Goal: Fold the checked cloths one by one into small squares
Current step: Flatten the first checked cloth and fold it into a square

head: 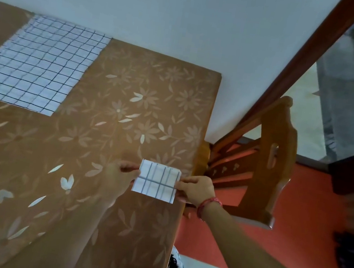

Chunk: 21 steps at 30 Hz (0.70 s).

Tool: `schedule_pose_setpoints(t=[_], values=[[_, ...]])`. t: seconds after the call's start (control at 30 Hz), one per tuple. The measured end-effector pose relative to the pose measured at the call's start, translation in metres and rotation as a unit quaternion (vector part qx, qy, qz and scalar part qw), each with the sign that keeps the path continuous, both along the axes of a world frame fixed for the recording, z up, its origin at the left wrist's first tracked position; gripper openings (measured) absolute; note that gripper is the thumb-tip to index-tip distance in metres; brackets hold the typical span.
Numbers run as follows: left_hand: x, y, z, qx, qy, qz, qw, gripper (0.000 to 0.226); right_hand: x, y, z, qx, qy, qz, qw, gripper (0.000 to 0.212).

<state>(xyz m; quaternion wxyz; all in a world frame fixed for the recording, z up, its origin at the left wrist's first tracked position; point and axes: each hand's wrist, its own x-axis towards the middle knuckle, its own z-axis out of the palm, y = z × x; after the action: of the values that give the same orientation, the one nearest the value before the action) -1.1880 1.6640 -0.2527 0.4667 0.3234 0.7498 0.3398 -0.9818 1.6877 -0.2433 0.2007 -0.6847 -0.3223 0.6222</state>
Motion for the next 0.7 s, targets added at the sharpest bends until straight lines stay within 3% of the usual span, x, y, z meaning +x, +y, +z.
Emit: schedule_pose_setpoints(t=[0.17,0.7], values=[[-0.003,0.020,-0.009,-0.013,0.009,-0.014,1.000,0.020,-0.008,0.017,-0.011,-0.006,0.009,-0.023,1.000,0.008],[-0.013,0.063,-0.026,-0.019,0.047,-0.041,0.998,0.029,-0.021,0.060,-0.039,-0.006,-0.058,0.020,0.998,0.015]])
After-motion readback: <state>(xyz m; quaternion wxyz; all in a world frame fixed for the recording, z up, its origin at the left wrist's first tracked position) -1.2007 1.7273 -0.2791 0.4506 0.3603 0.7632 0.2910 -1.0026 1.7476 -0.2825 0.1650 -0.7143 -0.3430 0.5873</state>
